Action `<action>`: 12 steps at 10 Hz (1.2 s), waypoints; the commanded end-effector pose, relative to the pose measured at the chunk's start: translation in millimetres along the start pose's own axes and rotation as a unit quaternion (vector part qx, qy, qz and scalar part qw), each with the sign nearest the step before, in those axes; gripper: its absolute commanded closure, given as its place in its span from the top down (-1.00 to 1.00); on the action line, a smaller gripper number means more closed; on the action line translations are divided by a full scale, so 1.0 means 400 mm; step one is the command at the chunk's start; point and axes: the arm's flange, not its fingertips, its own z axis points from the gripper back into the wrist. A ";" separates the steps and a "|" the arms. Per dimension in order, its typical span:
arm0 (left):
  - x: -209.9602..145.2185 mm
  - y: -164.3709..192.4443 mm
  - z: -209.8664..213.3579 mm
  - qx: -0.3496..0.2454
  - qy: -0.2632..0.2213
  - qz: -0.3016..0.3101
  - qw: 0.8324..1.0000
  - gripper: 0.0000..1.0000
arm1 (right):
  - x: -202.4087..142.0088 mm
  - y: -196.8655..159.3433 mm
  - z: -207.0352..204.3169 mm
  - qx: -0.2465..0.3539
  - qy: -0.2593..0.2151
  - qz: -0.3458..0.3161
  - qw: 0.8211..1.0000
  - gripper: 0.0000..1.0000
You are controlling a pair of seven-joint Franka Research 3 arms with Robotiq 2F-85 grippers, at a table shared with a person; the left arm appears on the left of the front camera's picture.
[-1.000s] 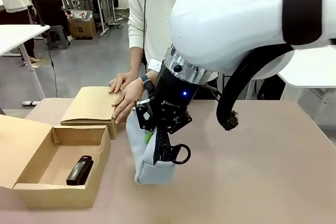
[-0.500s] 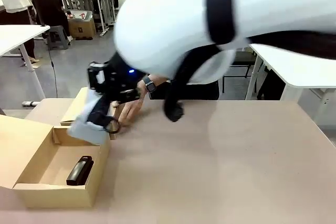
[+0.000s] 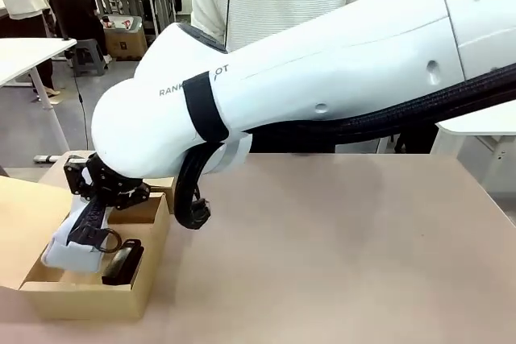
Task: Place items inside the box.
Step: Pick up a Pencil pouch or Stapler and place it inside the Mailer Box closest to the robot.
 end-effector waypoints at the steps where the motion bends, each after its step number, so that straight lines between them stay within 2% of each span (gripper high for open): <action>1: -0.011 0.000 0.002 -0.008 -0.002 -0.013 1.000 1.00 | 0.002 -0.020 0.057 0.009 -0.013 -0.002 1.000 -0.84; 2: -0.011 0.000 0.002 -0.008 -0.002 -0.013 1.000 1.00 | 0.002 -0.020 0.057 0.009 -0.013 -0.002 1.000 -0.84; 5: -0.011 0.000 0.002 -0.008 -0.002 -0.013 1.000 1.00 | 0.013 0.016 -0.029 -0.009 -0.009 -0.016 1.000 -0.84; 7: -0.011 0.000 0.002 -0.008 -0.002 -0.013 1.000 1.00 | 0.029 0.040 -0.047 -0.006 -0.049 -0.039 0.998 -0.84; 9: -0.011 0.000 0.002 -0.008 -0.002 -0.013 1.000 1.00 | 0.050 0.047 -0.091 -0.006 -0.067 -0.061 0.996 -0.84; 12: -0.011 0.000 0.002 -0.008 -0.002 -0.013 1.000 1.00 | 0.065 0.052 -0.163 -0.027 -0.048 -0.067 0.996 -0.84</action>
